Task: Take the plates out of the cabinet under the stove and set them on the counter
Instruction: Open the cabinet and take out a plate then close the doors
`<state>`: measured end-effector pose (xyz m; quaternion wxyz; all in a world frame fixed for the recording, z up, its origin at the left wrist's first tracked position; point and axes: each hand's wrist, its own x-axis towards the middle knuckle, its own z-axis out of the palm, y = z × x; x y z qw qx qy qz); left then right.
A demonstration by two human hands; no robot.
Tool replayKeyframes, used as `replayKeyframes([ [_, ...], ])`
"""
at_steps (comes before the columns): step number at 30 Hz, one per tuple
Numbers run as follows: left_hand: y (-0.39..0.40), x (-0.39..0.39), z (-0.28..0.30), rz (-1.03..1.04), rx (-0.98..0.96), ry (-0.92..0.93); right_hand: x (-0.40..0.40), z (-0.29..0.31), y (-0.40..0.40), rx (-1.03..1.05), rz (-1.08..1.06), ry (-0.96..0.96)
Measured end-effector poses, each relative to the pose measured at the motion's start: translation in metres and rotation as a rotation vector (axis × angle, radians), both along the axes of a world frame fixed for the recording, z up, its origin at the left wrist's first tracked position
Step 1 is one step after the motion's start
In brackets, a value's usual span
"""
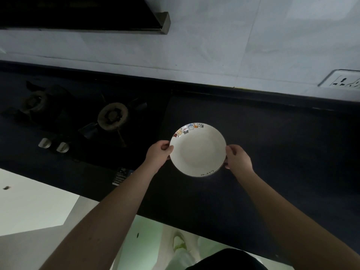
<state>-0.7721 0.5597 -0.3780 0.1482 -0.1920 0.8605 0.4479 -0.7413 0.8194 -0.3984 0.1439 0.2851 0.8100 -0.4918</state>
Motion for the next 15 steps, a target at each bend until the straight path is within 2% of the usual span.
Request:
replayKeyframes([
  [2,-0.003,0.002,0.009,-0.024,-0.042,0.023,0.002,0.008,0.009,0.069,0.031,0.031],
  [5,-0.008,0.012,0.027,-0.145,-0.124,0.102,0.005,0.023,0.018,0.188,0.198,0.107],
  [8,-0.013,0.030,0.049,-0.224,-0.252,0.148,0.015,0.039,0.014,0.206,0.387,0.199],
  [15,-0.041,0.096,0.083,-0.402,-0.396,0.133,0.030,0.059,-0.023,0.226,0.622,0.293],
])
